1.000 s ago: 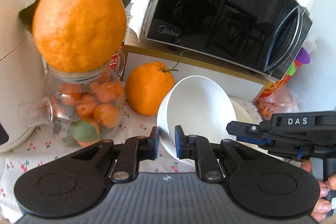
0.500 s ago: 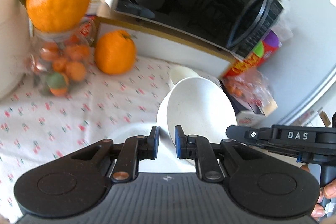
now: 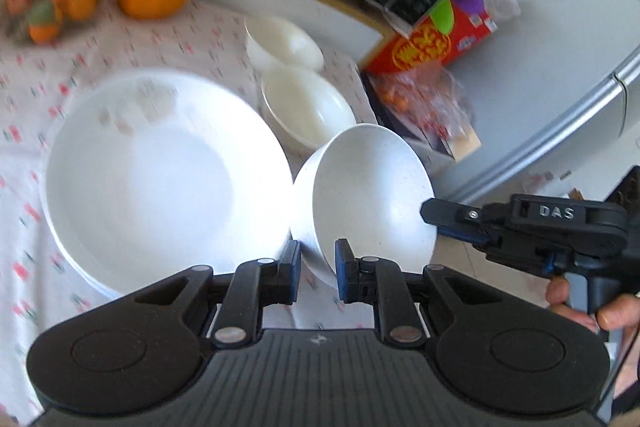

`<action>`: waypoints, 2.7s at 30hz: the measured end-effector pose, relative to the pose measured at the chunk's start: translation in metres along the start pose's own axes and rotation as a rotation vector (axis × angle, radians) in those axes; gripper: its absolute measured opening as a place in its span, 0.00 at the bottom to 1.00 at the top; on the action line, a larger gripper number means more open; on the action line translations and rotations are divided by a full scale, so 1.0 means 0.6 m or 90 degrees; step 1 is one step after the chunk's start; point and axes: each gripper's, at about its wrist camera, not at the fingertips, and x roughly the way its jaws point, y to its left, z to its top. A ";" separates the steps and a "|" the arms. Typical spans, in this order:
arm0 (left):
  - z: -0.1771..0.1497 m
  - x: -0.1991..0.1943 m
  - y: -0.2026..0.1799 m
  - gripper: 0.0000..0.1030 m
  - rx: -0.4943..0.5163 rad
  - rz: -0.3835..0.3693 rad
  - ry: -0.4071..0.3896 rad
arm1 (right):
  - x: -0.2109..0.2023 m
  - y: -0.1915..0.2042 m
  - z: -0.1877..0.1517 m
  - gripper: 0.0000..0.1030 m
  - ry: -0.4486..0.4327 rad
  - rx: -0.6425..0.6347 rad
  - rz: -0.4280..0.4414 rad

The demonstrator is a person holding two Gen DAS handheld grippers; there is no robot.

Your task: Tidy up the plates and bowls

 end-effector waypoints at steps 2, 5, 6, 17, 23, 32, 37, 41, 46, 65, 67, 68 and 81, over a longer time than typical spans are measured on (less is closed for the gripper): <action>-0.012 0.011 -0.001 0.16 -0.005 -0.008 0.014 | 0.003 -0.018 -0.005 0.13 0.017 0.006 -0.018; -0.029 0.032 0.002 0.16 -0.012 -0.013 0.039 | 0.011 -0.037 -0.011 0.14 0.039 0.014 -0.039; -0.032 0.039 0.002 0.16 -0.013 -0.011 0.049 | 0.012 -0.043 -0.011 0.14 0.043 0.017 -0.039; -0.039 0.052 -0.004 0.18 0.013 -0.003 0.067 | 0.035 -0.065 -0.010 0.15 0.067 0.035 -0.064; -0.040 0.052 -0.005 0.18 0.021 -0.003 0.063 | 0.043 -0.068 -0.008 0.15 0.073 0.039 -0.072; -0.039 0.051 -0.012 0.29 0.038 0.005 0.065 | 0.046 -0.071 -0.006 0.17 0.077 0.042 -0.072; -0.032 0.033 -0.025 0.54 0.076 0.037 0.052 | 0.042 -0.071 0.001 0.35 0.064 0.050 -0.076; -0.020 0.018 -0.039 0.62 0.110 0.050 0.043 | 0.039 -0.066 0.014 0.54 0.035 0.058 -0.059; 0.000 0.005 -0.064 0.73 0.160 0.081 0.013 | 0.041 -0.055 0.037 0.62 0.000 0.065 -0.042; 0.091 0.090 -0.082 0.96 0.274 0.238 -0.016 | 0.106 -0.049 0.093 0.73 -0.038 0.126 -0.050; 0.098 0.101 -0.078 0.96 0.282 0.250 -0.017 | 0.116 -0.049 0.099 0.73 -0.036 0.136 -0.050; 0.102 0.107 -0.077 0.96 0.285 0.254 -0.017 | 0.120 -0.049 0.101 0.73 -0.036 0.140 -0.051; 0.136 0.169 -0.063 0.84 0.316 0.263 -0.014 | 0.163 -0.048 0.118 0.73 -0.032 0.152 -0.069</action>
